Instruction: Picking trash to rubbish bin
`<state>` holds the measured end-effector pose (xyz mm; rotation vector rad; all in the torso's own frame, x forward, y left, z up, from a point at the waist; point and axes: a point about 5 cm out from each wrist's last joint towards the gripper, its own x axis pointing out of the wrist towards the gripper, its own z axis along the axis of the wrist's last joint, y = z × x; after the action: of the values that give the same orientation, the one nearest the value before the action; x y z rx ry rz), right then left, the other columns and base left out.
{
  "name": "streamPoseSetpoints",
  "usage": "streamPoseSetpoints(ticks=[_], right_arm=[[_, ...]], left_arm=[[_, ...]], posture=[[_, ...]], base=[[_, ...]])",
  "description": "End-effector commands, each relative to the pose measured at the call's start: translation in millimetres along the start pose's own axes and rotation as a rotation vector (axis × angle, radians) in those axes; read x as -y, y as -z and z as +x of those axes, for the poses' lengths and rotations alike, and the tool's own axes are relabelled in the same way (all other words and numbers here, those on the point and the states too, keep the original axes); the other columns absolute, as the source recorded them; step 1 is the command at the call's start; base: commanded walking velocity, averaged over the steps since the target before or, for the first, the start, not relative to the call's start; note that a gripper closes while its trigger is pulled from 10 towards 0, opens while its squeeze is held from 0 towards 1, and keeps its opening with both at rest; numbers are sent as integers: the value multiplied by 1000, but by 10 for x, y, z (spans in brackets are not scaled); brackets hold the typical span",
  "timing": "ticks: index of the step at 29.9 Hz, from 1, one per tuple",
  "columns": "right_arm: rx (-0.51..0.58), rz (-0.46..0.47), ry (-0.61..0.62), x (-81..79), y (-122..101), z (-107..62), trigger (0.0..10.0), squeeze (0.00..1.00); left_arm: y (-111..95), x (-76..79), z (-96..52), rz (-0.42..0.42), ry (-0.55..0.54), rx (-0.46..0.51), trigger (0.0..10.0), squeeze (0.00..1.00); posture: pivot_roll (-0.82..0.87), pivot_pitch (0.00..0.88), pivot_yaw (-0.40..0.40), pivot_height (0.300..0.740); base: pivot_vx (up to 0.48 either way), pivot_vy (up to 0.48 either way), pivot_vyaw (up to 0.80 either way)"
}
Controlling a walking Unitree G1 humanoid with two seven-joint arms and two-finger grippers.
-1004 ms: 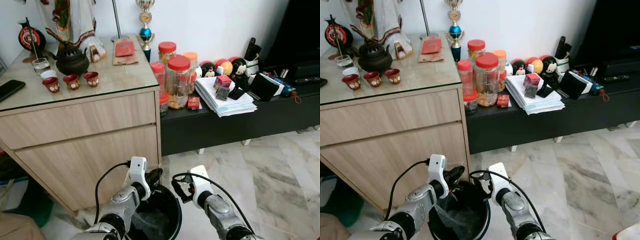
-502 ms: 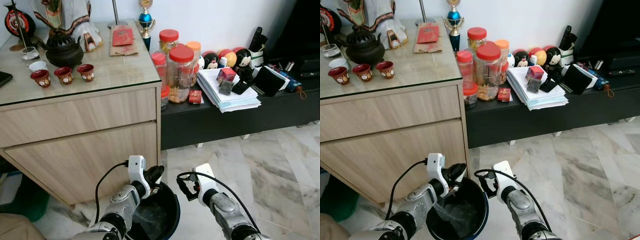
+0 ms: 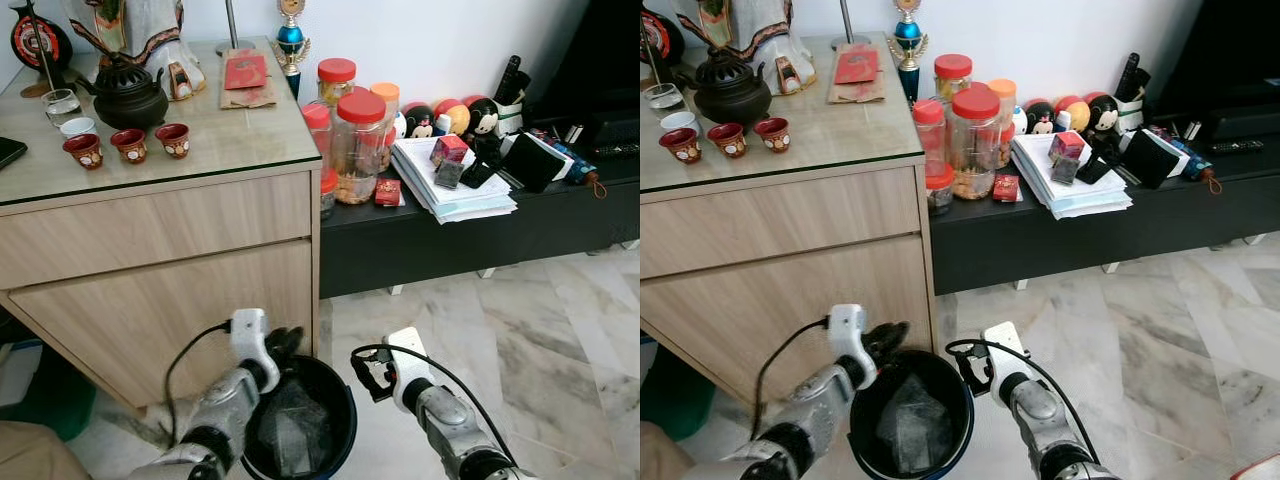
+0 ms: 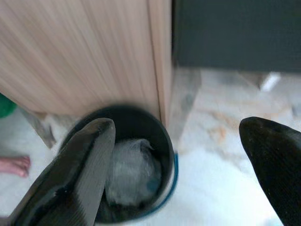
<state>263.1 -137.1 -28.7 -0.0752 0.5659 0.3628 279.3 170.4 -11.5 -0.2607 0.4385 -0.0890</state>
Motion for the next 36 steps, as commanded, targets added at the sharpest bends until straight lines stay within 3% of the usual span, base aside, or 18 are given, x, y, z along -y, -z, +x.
streamPoseSetpoints(ticks=[1,2,3,5,6,7,8,15,18,27,36], right_arm=[[-85,51,41,18,219,-71,10000,0],[-85,51,41,18,219,-71,10000,0],[-124,64,68,32,320,-112,10000,0],[-184,94,113,59,494,-195,10000,0],[-184,94,113,59,494,-195,10000,0],[-213,113,132,70,580,-241,10000,0],[-281,149,172,85,772,-349,10000,0],[-383,218,250,86,1091,-560,10000,0],[-387,228,272,98,1103,-572,10000,0],[-308,251,272,93,858,-394,10000,0],[-293,256,269,77,802,-352,10000,0]], left_arm=[[222,-383,-209,18,-227,-90,10000,0],[222,-383,-209,18,-227,-90,10000,0],[334,-549,-330,40,-316,-146,10000,0],[558,-726,-540,66,-386,-250,10000,0],[558,-726,-540,66,-386,-250,10000,0],[658,-779,-633,78,-407,-295,10000,0],[871,-870,-840,96,-455,-389,10000,0],[1190,-933,-1168,97,-544,-507,10000,0],[1203,-925,-1171,89,-546,-515,10000,0],[963,-873,-915,99,-490,-422,10000,0],[936,-863,-885,105,-479,-417,10000,0]], posture=[[43,31,-13,740],[43,31,-13,740],[53,22,-8,740],[58,15,-3,740],[58,15,-3,740],[60,12,4,740],[62,4,16,740],[62,0,34,740],[74,0,38,740],[76,0,50,740],[77,0,52,740]], base=[[0,0,0],[0,0,0],[0,0,0],[0,0,0],[0,0,0],[0,0,0],[0,0,0],[0,0,0],[0,0,0],[0,0,0],[-115,0,0]])
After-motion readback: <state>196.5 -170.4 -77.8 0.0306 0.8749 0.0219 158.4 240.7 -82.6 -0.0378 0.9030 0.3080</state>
